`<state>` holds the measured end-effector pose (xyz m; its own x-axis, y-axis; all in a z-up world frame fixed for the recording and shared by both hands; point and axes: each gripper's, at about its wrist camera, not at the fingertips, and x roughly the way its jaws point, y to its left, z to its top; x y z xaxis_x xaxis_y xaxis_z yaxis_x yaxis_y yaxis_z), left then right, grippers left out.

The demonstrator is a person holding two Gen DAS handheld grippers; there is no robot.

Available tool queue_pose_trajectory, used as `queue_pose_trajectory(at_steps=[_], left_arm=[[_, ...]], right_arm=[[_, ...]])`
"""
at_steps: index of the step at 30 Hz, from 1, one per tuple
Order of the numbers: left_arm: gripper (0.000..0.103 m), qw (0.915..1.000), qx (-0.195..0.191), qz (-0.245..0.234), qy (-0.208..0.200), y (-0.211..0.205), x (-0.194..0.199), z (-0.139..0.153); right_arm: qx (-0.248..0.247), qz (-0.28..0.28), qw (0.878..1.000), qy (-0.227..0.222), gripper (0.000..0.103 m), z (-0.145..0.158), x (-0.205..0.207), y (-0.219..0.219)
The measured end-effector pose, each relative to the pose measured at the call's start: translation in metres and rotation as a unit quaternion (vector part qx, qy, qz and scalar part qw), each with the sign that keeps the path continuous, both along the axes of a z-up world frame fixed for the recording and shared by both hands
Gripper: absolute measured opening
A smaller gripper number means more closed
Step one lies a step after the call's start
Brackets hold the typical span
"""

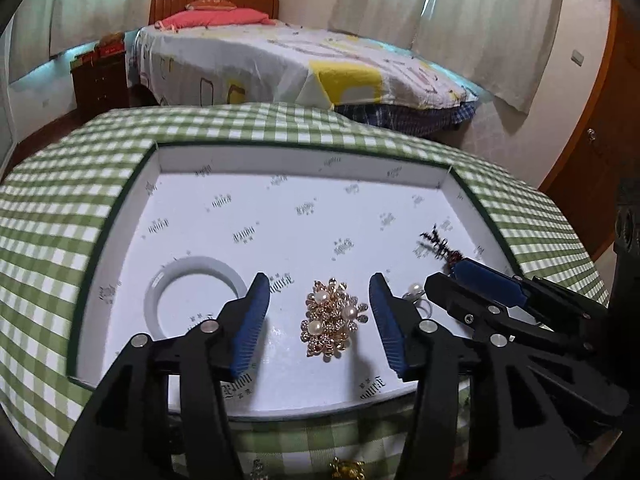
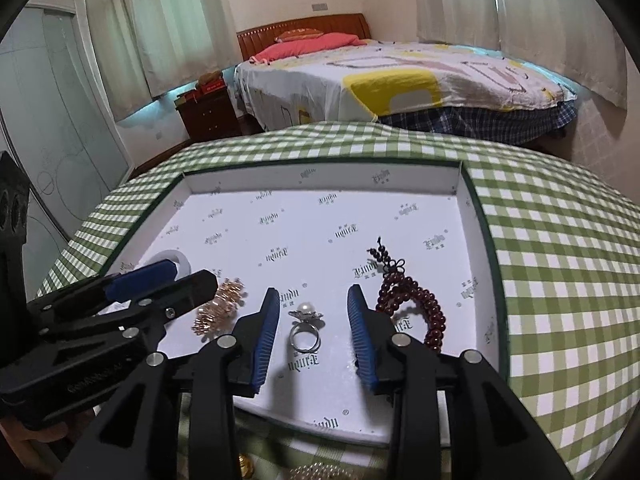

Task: Organize jewelry
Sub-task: 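Carry the brooch and ring into the green box and open both tools, then grasp the black beaded pendant with the left tool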

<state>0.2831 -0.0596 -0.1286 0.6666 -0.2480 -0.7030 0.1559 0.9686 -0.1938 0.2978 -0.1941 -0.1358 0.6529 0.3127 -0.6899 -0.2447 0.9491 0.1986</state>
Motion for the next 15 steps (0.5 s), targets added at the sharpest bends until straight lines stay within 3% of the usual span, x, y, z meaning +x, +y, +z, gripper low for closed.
queue_pose_trajectory(at_steps=[15], left_arm=[[0.058,0.9949,0.03,0.01,-0.096,0.013,-0.071,0.052]], right_arm=[[-0.006,-0.012,0.998,-0.055,0.036,0.04,-0.058,-0.002]])
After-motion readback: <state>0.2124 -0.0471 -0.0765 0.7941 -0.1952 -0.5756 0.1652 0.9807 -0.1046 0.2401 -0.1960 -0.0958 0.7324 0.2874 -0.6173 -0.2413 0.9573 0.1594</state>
